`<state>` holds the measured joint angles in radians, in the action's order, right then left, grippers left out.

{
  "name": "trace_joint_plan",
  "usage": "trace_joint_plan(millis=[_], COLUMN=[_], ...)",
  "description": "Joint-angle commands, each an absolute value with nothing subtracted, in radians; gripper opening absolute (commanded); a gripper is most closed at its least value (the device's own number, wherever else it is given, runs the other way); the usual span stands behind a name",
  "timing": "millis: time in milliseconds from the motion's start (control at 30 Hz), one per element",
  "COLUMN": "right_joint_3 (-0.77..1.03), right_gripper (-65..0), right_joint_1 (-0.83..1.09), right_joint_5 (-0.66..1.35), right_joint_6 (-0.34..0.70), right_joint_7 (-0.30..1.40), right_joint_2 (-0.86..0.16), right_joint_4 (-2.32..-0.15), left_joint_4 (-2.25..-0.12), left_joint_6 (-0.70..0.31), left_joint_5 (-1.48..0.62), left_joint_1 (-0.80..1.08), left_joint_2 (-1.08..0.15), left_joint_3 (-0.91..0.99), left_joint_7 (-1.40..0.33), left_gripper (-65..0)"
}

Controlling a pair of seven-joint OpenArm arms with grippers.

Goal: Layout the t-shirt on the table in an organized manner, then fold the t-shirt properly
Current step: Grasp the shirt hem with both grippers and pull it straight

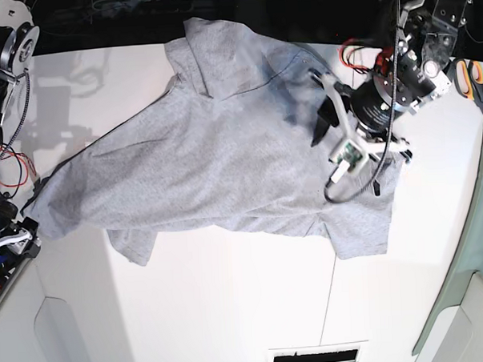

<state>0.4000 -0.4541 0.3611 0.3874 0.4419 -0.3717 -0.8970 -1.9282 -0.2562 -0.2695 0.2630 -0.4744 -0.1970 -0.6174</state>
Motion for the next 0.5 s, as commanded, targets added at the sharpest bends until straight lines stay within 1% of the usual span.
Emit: trace_joint_plan(millis=[0,67,100,133,200,233,300,400,467], right_joint_3=[0.364,0.28,0.238,0.198,0.13,0.102,0.068,0.062,0.063], right_gripper=[-32.3,-37.5,-38.7,-38.8,-39.3,-42.4,-51.2,-65.0,-65.0], right_joint_1=[-0.493,-0.499,-0.498,-0.498,-0.496,-0.49,-0.469,-0.421,-0.383], right_joint_5=[0.353,0.315,0.298,0.286,0.263,0.25,0.22,0.216,0.217], right_joint_6=[0.405,0.403,0.403,0.402,0.399,0.399,0.399,0.401,0.408], right_joint_7=[0.407,0.376,0.362,0.357,0.356,0.356,0.358,0.36,0.363], right_joint_2=[-0.385,-0.385,-0.384,-0.384,-0.384,-0.385,-0.385,-0.386,-0.388], right_joint_4=[-0.888,-0.845,-0.829,-0.813,-0.787,-0.782,-0.783,-0.783,-0.786], left_joint_4=[-1.892,-1.779,-1.723,-1.669,-1.572,-1.528,-1.448,-1.339,-1.272], left_joint_6=[-0.257,-0.286,-0.31,-0.341,-0.41,-0.423,-0.423,-0.423,-0.422], left_joint_5=[-0.284,-0.293,-0.293,-0.293,-0.296,-0.294,-0.288,-0.288,-0.287], left_joint_1=[0.235,0.193,0.178,0.165,0.152,0.147,0.132,0.087,0.037], left_joint_2=[-0.472,-0.447,-0.433,-0.42,-0.397,-0.388,-0.385,-0.392,-0.399], left_joint_3=[-0.186,-0.185,-0.185,-0.185,-0.185,-0.185,-0.185,-0.184,-0.184], left_joint_7=[-0.598,-0.598,-0.598,-0.598,-0.598,-0.598,-0.598,-0.598,-0.599], left_gripper=[-47.7,-58.2,-62.3,-65.0,-65.0,-65.0,-65.0,-65.0,-65.0])
